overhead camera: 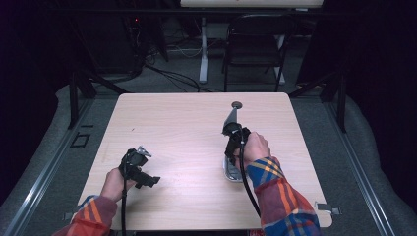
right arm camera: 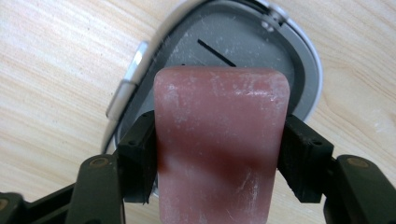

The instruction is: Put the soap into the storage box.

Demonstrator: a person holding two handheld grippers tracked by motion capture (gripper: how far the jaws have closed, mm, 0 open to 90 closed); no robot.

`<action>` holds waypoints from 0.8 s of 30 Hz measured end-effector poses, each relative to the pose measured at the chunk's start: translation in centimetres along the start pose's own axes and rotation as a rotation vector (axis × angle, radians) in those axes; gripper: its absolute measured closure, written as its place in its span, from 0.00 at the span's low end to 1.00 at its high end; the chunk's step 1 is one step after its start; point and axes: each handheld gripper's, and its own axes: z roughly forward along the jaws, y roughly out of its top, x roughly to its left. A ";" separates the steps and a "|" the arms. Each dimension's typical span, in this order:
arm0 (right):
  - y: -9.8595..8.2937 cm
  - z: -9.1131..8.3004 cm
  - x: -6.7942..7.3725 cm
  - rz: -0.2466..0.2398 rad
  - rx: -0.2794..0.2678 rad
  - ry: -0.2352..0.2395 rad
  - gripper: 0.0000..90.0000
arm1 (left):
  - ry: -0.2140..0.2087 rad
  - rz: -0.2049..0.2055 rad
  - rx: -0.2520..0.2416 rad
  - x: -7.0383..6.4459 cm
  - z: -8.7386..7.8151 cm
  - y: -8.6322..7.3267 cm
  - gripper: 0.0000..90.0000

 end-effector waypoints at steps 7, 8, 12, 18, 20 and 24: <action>-0.2 0.0 -0.3 0.036 -0.007 0.011 0.39 | 0.000 -0.001 0.001 0.0 0.0 0.0 0.02; -0.4 0.0 -0.3 0.046 -0.031 0.019 0.39 | 0.000 0.000 0.001 0.0 0.0 0.0 0.02; -1.0 -0.4 -0.5 0.057 -0.076 0.037 0.39 | 0.001 0.000 0.003 0.0 0.0 0.0 0.02; -2.1 -1.5 -1.2 0.031 -0.092 0.058 0.37 | 0.001 0.003 0.005 0.0 0.0 0.0 0.02; -2.5 -1.8 -1.5 0.030 -0.128 0.083 0.35 | 0.001 0.002 0.005 0.0 0.0 0.0 0.02; -3.4 -2.4 -2.5 0.001 -0.175 0.106 0.30 | 0.004 0.002 0.003 0.0 0.1 0.0 0.02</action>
